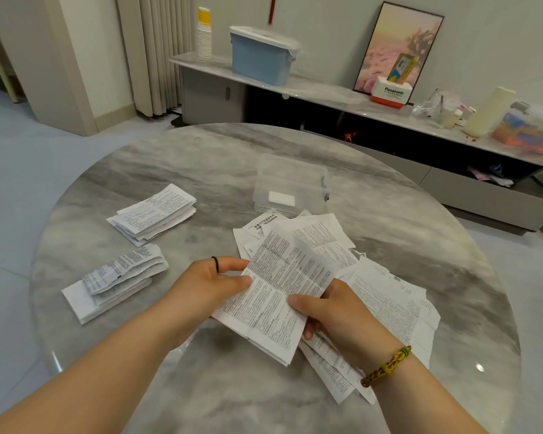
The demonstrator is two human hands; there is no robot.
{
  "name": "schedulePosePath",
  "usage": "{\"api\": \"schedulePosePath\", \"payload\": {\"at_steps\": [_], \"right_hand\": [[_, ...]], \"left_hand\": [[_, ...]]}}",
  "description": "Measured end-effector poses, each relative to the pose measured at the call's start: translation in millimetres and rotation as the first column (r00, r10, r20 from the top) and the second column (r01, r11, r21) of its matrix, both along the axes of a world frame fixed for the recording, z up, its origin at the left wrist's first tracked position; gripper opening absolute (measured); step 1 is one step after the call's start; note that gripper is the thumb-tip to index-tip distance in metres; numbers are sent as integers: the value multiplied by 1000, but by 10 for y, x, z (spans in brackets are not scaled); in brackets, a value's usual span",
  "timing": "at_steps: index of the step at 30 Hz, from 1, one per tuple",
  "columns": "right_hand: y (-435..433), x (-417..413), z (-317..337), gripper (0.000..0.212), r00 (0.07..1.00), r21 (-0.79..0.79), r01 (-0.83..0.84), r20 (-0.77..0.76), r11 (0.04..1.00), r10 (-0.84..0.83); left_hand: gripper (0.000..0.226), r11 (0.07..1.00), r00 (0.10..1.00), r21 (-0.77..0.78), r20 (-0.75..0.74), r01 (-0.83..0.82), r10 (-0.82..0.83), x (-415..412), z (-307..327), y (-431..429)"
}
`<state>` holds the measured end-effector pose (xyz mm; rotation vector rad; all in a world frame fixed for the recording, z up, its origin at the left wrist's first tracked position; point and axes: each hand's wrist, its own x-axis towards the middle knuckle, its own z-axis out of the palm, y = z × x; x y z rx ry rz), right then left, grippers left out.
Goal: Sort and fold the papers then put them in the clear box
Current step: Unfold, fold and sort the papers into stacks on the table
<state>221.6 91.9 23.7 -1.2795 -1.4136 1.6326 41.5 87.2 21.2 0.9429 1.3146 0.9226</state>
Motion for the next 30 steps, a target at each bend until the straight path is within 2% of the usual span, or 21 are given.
{"api": "schedulePosePath", "payload": {"at_steps": [6, 11, 13, 15, 18, 22, 24, 30], "right_hand": [[19, 16, 1, 24, 999, 32, 31, 5, 999, -31], [9, -15, 41, 31, 998, 160, 56, 13, 986, -58], [10, -36, 47, 38, 998, 220, 36, 46, 975, -47], [9, -41, 42, 42, 995, 239, 22, 88, 971, -44], [11, -38, 26, 36, 995, 174, 52, 73, 983, -66], [35, -25, 9, 28, 982, -44, 149, -112, 988, -153], [34, -28, 17, 23, 975, -125, 123, -169, 984, -144], [-16, -130, -40, 19, 997, -78, 48, -49, 996, -52]], "left_hand": [[31, 1000, 998, -25, 59, 19, -17, -11, 37, -5], [24, 997, 987, -72, 162, 23, -11, -13, 61, -7], [26, 997, 988, -65, 155, 35, -25, -11, 47, -4], [16, 998, 992, -40, 115, 50, -45, -5, 41, -8], [14, 998, 997, -27, 65, 52, -50, -12, 33, -13], [17, 999, 999, 36, -2, -32, 32, -24, 19, -4], [18, 995, 997, 67, -25, -70, 72, -23, 13, -1], [18, 992, 994, 108, -86, -64, 73, -39, -17, -22]]}}
